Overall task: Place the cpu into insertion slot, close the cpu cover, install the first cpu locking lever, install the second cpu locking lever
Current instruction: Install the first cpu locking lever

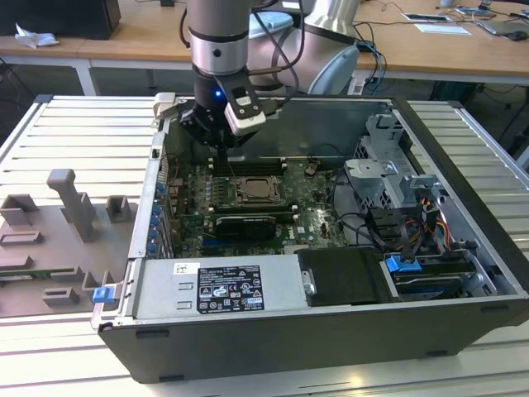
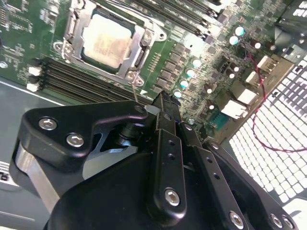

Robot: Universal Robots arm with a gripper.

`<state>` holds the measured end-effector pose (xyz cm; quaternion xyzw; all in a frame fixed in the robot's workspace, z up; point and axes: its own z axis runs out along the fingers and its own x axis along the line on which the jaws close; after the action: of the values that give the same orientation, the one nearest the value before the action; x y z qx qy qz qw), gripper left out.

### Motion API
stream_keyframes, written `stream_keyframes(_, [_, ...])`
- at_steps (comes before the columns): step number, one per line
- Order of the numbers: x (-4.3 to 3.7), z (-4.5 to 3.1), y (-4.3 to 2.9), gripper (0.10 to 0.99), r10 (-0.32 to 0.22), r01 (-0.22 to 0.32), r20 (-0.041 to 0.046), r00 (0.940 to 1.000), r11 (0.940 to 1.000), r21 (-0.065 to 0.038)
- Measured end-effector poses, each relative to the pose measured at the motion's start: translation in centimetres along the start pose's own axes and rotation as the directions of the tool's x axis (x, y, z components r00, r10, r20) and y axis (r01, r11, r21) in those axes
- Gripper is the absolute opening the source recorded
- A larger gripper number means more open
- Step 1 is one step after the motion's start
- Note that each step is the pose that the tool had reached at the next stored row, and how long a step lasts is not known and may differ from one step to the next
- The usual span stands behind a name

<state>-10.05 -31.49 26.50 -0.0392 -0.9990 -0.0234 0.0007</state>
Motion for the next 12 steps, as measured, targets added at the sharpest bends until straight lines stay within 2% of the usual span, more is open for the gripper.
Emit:
stream_keyframes(5, [0.66, 0.33, 0.24, 0.106, -0.013, 0.013, -0.0008, 0.9999, 0.9999, -0.003])
stream_keyframes(10, [0.77, 0.59, 1.14, 0.106, -0.022, 0.022, -0.0014, 0.9997, 0.9997, -0.005])
stream_keyframes(12, [0.79, 0.62, 1.39, 0.106, -0.043, 0.043, -0.0023, 0.9991, 0.9991, -0.005])
